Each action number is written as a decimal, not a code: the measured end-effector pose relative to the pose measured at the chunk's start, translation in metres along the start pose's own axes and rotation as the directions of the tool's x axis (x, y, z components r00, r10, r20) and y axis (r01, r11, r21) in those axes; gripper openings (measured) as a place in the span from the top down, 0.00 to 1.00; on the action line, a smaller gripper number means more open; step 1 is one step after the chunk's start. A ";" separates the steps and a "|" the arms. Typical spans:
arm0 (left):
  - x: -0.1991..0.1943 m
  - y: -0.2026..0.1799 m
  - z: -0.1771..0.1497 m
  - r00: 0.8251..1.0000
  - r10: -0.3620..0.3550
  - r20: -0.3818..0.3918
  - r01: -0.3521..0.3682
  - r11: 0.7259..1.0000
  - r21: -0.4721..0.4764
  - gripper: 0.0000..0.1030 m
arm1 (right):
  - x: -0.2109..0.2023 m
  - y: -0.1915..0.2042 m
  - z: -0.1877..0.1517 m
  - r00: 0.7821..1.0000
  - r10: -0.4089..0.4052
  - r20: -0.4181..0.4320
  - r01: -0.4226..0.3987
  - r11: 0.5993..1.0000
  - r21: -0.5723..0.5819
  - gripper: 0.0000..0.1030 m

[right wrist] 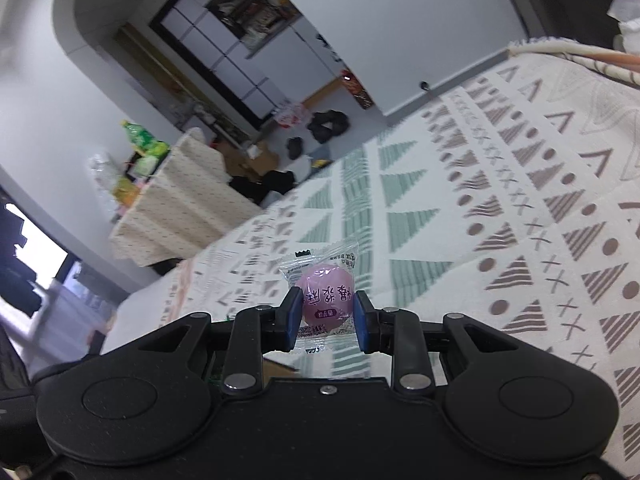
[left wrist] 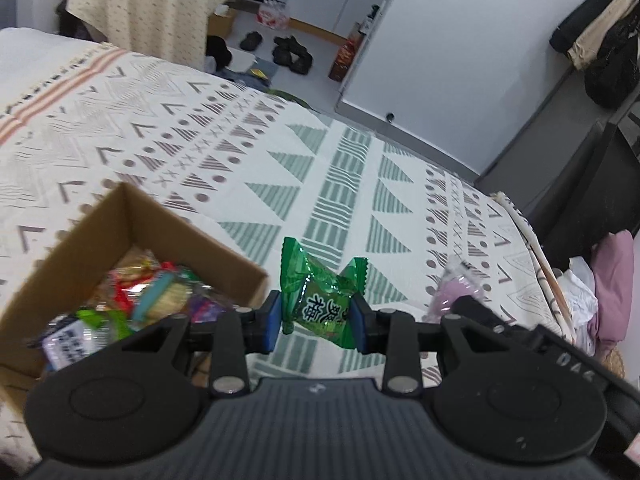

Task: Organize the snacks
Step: 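Carry both candies over the cardboard box and open both tools to drop them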

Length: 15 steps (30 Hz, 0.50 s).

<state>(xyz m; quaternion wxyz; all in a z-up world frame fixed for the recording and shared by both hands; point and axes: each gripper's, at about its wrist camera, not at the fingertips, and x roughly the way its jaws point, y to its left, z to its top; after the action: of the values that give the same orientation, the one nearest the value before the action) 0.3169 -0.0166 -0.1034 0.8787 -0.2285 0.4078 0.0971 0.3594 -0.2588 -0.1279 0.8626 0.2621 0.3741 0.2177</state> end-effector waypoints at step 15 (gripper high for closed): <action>-0.048 0.051 -0.004 0.994 0.096 0.055 -0.092 0.993 -0.076 0.67 | -0.008 0.054 -0.023 0.992 0.123 -0.039 -0.127 0.986 -0.106 0.74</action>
<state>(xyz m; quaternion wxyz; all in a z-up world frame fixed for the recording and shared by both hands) 0.2643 0.0268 -0.0856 0.8758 -0.2381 0.3883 0.1599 0.3278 -0.2153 -0.1038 0.8540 0.2343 0.3584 0.2956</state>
